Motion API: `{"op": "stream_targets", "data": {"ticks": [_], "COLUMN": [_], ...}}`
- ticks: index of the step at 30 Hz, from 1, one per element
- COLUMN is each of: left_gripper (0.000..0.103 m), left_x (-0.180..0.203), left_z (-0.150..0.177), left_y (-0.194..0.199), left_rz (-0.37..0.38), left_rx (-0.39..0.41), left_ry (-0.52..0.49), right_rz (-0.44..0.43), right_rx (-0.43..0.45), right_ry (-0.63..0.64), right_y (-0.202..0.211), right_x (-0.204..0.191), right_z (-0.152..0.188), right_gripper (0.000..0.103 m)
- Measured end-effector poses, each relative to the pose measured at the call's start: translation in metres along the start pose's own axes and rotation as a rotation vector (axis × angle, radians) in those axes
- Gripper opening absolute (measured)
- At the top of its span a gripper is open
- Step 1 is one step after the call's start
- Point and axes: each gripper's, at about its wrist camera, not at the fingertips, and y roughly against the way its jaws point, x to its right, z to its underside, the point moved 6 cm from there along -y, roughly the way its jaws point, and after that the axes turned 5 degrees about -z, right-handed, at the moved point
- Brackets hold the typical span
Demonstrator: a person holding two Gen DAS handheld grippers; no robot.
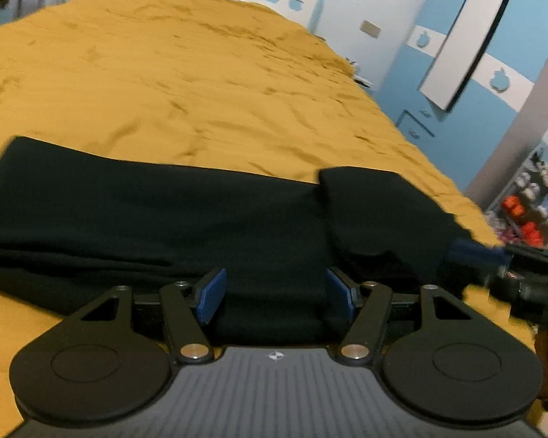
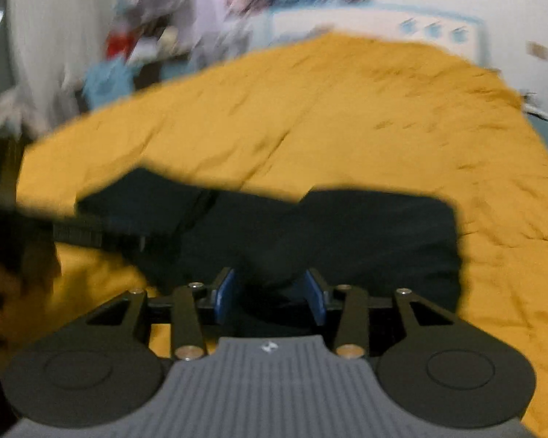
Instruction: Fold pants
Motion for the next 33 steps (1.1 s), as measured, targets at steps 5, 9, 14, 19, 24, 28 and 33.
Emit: {"op": "stream_targets", "data": {"ticks": [5,9,14,19,24,28,33], "left_gripper": [0.078,0.081,0.083,0.058,0.018,0.018,0.031], "left_x": [0.022,0.028,0.029,0.037,0.037,0.033,0.032], "left_z": [-0.002,-0.004,-0.01,-0.012,-0.008,-0.005,-0.002], "left_y": [-0.02,-0.035,-0.057,-0.069,-0.076,-0.074,-0.076], "left_rz": [0.141,0.188,0.168,0.166,0.141,0.161,0.166], "left_rx": [-0.095,-0.142,-0.169,-0.167,-0.191,-0.191,-0.215], "left_ry": [0.18,0.345,0.458,0.441,0.414,0.451,0.496], "right_rz": [0.135,0.144,0.15,0.123,0.152,0.095,0.112], "right_rx": [0.087,0.096,0.08,0.06,-0.157,-0.134,-0.004], "right_ry": [-0.124,-0.194,-0.334,-0.439,-0.294,-0.273,-0.365], "right_y": [0.019,0.025,0.019,0.016,0.012,0.028,0.044], "right_x": [0.034,0.04,0.055,0.068,0.054,0.046,0.057], "right_z": [-0.007,0.004,0.019,0.041,0.071,0.062,0.042], "right_gripper": [0.044,0.045,0.047,0.02,0.0,0.0,0.016]}}
